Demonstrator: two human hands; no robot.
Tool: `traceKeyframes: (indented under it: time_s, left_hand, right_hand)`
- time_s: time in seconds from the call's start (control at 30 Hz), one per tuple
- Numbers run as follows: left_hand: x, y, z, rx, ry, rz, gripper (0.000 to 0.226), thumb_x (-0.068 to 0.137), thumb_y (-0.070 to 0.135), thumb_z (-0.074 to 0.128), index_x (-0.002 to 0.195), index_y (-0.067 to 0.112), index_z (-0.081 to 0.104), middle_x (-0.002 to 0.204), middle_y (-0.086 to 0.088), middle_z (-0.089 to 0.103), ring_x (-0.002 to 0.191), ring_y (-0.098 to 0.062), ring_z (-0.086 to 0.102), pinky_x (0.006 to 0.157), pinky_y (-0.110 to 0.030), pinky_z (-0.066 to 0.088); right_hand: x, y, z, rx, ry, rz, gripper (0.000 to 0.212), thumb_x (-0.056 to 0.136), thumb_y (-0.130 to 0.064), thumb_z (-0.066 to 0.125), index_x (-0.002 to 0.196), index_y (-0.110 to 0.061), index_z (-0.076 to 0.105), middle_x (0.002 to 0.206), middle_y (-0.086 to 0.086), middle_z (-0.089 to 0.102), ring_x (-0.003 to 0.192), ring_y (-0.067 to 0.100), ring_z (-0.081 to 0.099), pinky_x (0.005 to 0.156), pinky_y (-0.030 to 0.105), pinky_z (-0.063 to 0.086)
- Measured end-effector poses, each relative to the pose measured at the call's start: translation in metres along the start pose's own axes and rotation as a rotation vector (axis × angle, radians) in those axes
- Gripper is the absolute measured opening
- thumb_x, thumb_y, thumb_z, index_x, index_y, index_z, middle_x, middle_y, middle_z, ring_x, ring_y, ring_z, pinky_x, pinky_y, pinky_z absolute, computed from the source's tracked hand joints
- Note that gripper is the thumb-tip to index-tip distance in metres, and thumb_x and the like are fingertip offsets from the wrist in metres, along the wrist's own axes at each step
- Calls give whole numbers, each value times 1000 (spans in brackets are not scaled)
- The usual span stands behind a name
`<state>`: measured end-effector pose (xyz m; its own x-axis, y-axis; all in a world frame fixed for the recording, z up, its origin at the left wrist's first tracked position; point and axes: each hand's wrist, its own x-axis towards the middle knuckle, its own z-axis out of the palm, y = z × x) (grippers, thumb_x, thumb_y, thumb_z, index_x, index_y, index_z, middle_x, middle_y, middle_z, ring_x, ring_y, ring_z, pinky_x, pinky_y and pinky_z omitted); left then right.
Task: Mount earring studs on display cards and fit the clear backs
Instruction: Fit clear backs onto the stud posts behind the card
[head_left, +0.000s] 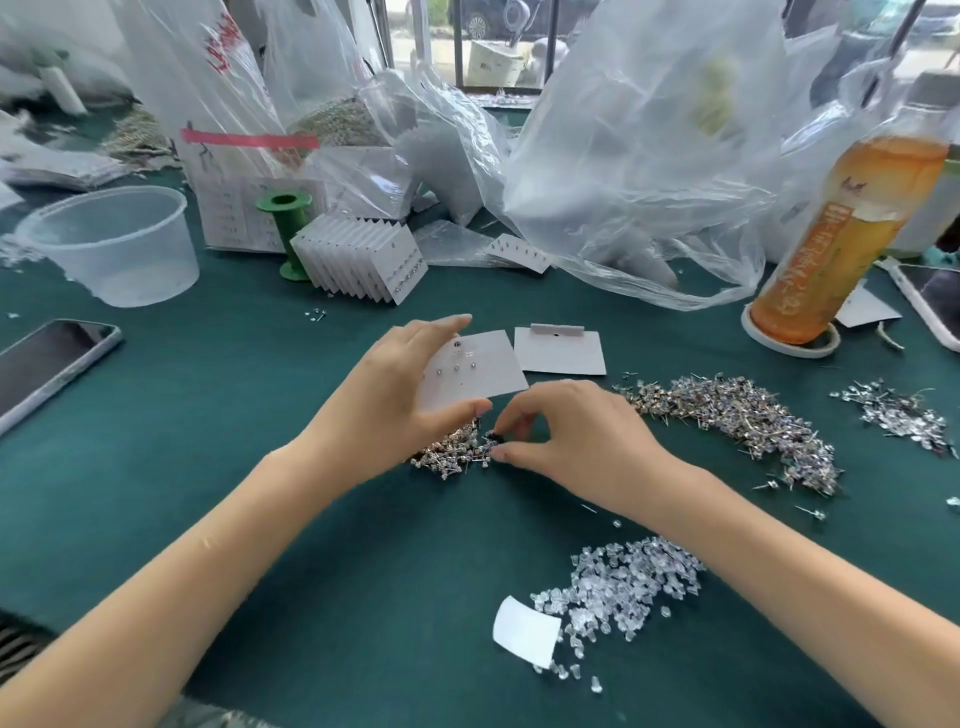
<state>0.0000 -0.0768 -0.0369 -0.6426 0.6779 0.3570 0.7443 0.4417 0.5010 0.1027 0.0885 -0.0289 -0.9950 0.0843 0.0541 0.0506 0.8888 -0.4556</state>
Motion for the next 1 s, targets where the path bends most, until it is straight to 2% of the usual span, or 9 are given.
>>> traceKeyframes:
  time_s: [0.1,0.2,0.3,0.4,0.6,0.7,0.8,0.9,1.0]
  left_hand:
    - [-7,-4,1,-54,9,-24,76,74,38,76,139,20,42,120,11,52,115,-4,44,97,-6,27]
    - [-10,-6,2,-66,-1,-36,78,73,37,77,140,22,40,117,16,49,115,-3,43,97,-13,29]
    - [-10,-6,2,-44,-18,-28,79,73,37,78,140,22,39,117,14,49,114,-7,44,96,-16,30]
    - [-11,-5,3,-41,-39,-18,80,73,39,77,140,23,38,120,10,52,115,-7,45,97,-16,30]
    - [-14,-1,4,-57,-62,10,79,72,39,78,139,25,39,115,16,48,118,-11,47,103,-30,36]
    - [-15,0,3,-65,-63,24,79,72,40,78,139,27,39,117,16,49,119,-10,47,103,-31,37]
    - [-15,1,3,-94,-85,41,79,72,44,77,139,30,38,119,16,51,118,-5,46,102,-26,36]
    - [-16,3,4,-123,-117,53,79,70,50,72,138,36,36,121,18,52,118,3,44,101,-15,33]
    - [-17,5,4,-147,-133,73,80,70,47,75,139,33,36,121,19,52,116,8,45,98,-5,29]
  right_hand:
    - [1,-2,4,-23,38,-16,8,84,-40,68,88,-33,69,88,-15,65,81,5,52,66,27,38]
    - [-4,0,6,-56,63,-47,4,86,-35,66,86,-32,69,81,-18,61,74,0,46,63,22,31]
    - [-9,4,0,4,119,-61,5,85,-27,69,83,-30,71,62,-27,51,62,-7,48,58,11,33]
    - [-10,6,-8,189,130,-48,10,81,-15,74,79,-24,73,65,-20,64,63,1,56,62,11,41]
    - [-11,6,-13,306,74,-20,12,79,-9,77,78,-21,75,56,-22,61,56,-5,53,59,6,40]
    - [-9,6,-16,339,130,-40,13,77,-8,78,75,-20,75,56,-22,62,56,-7,55,59,4,39]
    - [-6,5,-19,353,227,-75,13,76,-8,79,73,-20,74,59,-17,64,55,-5,55,59,5,39]
    - [-3,5,-18,375,281,-78,12,77,-11,78,74,-22,74,59,-16,64,54,0,52,58,9,39]
    - [-3,5,-14,370,286,-80,12,77,-14,78,73,-24,73,51,-13,51,51,4,40,53,11,33]
